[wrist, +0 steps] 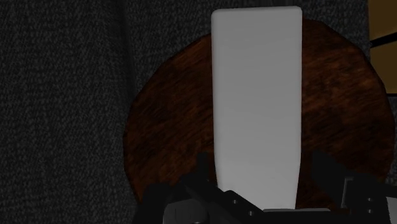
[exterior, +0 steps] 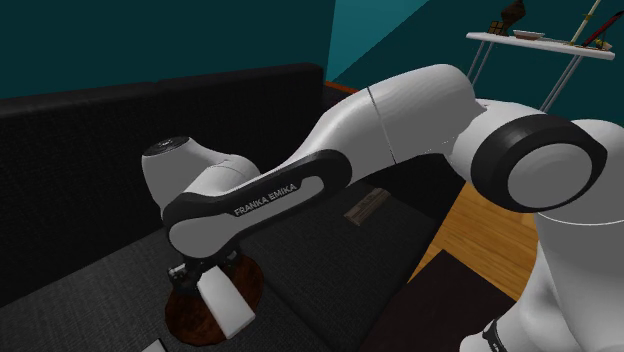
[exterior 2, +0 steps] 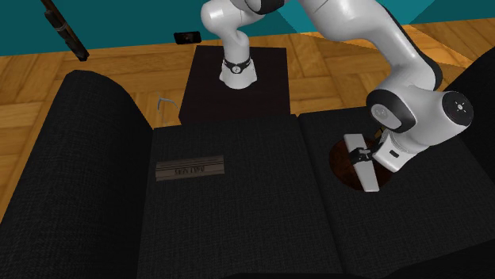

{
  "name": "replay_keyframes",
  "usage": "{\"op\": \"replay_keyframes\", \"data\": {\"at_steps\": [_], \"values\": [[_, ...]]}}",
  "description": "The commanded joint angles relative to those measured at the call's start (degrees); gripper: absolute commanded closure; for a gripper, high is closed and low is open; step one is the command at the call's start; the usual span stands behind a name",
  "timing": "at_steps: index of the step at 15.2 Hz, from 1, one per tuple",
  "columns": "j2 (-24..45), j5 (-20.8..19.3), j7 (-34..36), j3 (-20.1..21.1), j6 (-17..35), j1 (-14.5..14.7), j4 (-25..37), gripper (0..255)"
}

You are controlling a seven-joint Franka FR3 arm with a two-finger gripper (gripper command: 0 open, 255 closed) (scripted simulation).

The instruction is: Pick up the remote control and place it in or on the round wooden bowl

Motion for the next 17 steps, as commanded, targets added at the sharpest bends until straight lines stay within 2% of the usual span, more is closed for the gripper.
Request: {"op": "replay_keyframes", "data": {"at_steps": [1,5,9,17], "values": [[0.0,0.0,0.0,0.0,0.0,0.0,0.0,0],[0.0,0.0,0.0,0.0,0.0,0.0,0.0,0],[-1.8,0.5,-0.4,0.3,-6.4,-0.1,4.7,0],[-1.8,0.5,-0.4,0.3,-6.4,-0.1,4.7,0]]}}
